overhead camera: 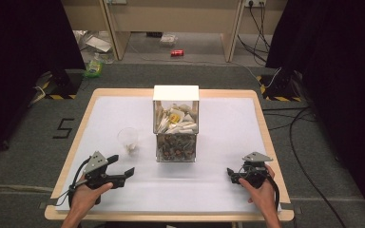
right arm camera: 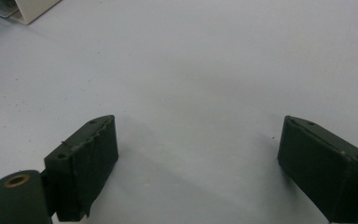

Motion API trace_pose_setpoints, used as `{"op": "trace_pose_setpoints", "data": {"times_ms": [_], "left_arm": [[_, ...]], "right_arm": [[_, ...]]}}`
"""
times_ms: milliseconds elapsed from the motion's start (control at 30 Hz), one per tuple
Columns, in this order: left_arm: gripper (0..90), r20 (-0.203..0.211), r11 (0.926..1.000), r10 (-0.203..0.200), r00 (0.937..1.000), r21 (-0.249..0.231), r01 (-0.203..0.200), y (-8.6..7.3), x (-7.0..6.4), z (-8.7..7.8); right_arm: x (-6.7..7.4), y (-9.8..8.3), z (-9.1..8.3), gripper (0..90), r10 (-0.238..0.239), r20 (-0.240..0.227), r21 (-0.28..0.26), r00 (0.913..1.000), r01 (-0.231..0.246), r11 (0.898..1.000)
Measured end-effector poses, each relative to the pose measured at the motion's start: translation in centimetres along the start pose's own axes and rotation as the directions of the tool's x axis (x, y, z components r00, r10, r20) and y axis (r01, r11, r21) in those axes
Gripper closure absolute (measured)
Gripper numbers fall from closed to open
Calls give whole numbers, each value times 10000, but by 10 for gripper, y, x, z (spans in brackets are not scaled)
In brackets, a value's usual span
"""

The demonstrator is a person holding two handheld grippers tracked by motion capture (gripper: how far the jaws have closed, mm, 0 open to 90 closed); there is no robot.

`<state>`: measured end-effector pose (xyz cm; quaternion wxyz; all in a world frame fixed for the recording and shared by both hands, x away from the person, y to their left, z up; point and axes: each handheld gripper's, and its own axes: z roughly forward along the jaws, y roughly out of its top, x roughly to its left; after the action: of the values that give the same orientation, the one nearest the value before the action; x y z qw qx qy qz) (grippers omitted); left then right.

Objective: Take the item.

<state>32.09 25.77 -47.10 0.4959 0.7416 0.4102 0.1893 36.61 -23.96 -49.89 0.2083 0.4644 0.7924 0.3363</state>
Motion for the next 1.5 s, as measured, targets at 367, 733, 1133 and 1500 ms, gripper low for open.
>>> {"op": "trace_pose_setpoints", "data": {"times_ms": [367,733,1133,1500], "left_arm": [[153,69,9980,143,9999,607,-146,-18,-2,5],[153,-52,9941,-12,10000,1087,17,-35,0,3],[155,-239,9849,384,9990,1696,-338,-46,-6,-6],[154,-685,9862,595,9959,1582,-481,-57,-11,-12]], "right_arm": [[0,0,0,130,-8,15,-3,10000,8,10000],[0,0,0,130,-13,18,-6,10000,13,10000],[0,0,0,131,-18,23,-5,10000,18,10000],[0,0,0,131,-19,33,-6,10000,19,10000]]}}
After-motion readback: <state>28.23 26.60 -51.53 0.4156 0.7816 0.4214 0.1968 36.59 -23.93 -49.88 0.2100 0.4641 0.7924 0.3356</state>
